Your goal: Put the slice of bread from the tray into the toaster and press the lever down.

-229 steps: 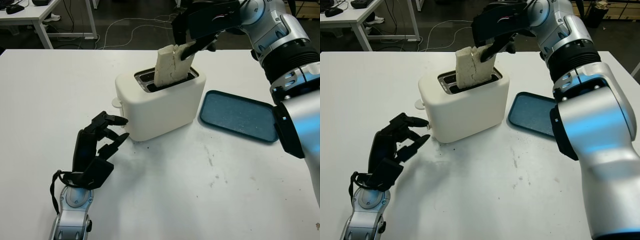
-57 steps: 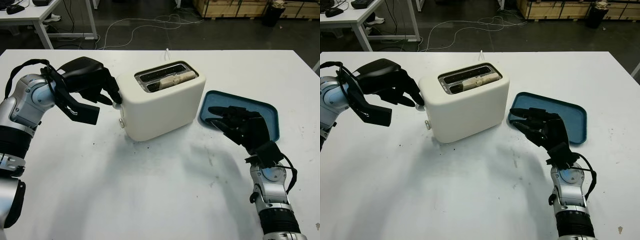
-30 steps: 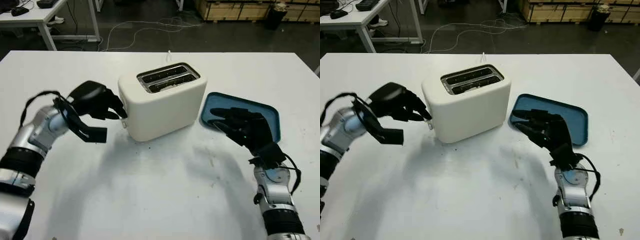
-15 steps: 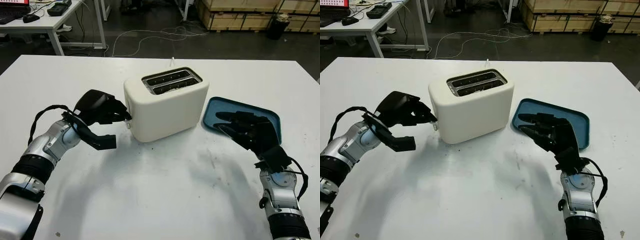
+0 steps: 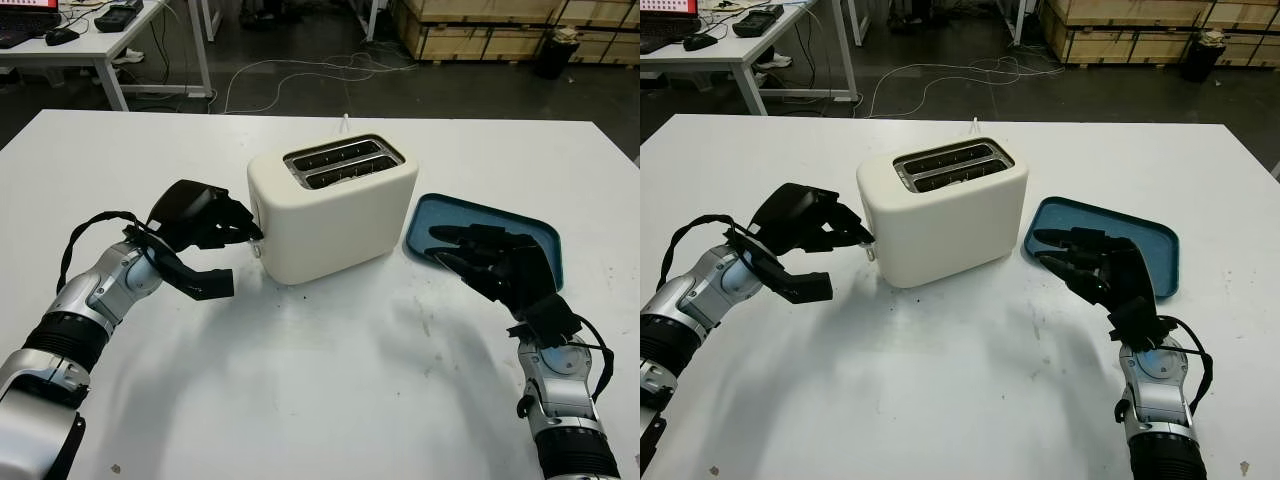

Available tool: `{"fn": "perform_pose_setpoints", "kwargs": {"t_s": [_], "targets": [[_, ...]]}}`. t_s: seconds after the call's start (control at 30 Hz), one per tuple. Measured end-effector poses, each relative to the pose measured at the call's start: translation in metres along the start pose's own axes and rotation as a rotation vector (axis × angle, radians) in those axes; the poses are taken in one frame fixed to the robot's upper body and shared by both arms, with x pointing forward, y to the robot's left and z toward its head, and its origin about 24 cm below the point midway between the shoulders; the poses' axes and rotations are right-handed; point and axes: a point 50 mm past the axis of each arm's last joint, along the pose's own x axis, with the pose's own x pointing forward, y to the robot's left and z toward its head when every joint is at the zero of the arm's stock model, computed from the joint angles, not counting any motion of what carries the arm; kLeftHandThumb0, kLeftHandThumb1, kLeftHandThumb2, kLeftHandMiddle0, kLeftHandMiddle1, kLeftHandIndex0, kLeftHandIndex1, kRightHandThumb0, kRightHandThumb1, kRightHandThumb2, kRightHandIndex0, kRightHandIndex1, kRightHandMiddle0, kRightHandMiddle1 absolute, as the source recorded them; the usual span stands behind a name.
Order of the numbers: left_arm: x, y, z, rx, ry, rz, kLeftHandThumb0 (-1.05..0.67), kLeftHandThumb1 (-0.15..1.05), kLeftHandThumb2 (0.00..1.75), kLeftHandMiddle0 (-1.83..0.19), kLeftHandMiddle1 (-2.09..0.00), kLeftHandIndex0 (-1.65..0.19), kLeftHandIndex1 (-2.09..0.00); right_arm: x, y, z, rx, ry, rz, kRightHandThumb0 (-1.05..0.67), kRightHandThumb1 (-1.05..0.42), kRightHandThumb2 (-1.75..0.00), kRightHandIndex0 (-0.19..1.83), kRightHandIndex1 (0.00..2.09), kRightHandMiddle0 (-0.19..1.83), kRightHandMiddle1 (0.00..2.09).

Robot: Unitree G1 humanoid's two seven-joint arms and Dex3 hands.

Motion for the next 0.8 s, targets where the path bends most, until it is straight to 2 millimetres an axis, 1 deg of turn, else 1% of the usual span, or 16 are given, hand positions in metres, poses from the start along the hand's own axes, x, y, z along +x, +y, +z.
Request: {"fn": "perform_pose_setpoints", "kwargs": {"t_s": [0.07,0.2,0.27,0.37,0.43,0.57,0.8], "targets": [[0.003,-0.002,-0.001,-0.030,0.012,0.006,-0.13,0.89,0.01,-0.87,-0.89,-1.15,-0.01,0.000,-0.001,0.000,-0.001,0.000,-0.002,-0.50,-0.86,0.00,1.18,0.00,1.09,0.00],[0.005,-0.006,-0.007,-0.116,0.067,0.030,-0.19,0.92,0.06,-0.83,-0.89,-1.15,-0.01,-0.001,-0.002,0.000,-0.002,0.001,-0.008,-0.48,-0.86,0.00,1.17,0.00,1.09,0.00],[0.009,-0.008,-0.013,-0.147,0.122,0.045,-0.18,0.92,0.06,-0.87,-0.69,-1.11,0.00,-0.002,-0.003,0.000,-0.003,0.003,-0.013,-0.47,-0.86,0.00,1.17,0.00,1.09,0.00],[0.010,-0.013,-0.016,-0.195,0.155,0.052,-0.17,0.92,0.07,-0.90,-0.51,-1.07,0.00,-0.004,-0.004,-0.001,-0.004,0.006,-0.015,-0.46,-0.87,0.00,1.16,0.00,1.08,0.00],[0.010,-0.017,-0.019,-0.230,0.181,0.061,-0.17,0.92,0.08,-0.93,-0.48,-1.06,0.00,-0.005,-0.004,0.000,-0.006,0.004,-0.011,-0.45,-0.87,0.00,1.16,0.00,1.08,0.00],[0.008,-0.023,-0.022,-0.281,0.220,0.092,-0.24,0.92,0.14,-0.93,-0.46,-1.06,0.00,-0.007,-0.005,0.001,-0.002,-0.004,-0.010,-0.45,-0.86,0.00,1.16,0.00,1.08,0.00],[0.008,-0.026,-0.023,-0.301,0.242,0.125,-0.25,0.92,0.18,-0.90,-0.43,-1.03,0.00,-0.006,-0.008,0.005,0.011,-0.027,-0.018,-0.46,-0.86,0.00,1.16,0.00,1.09,0.00]]}}
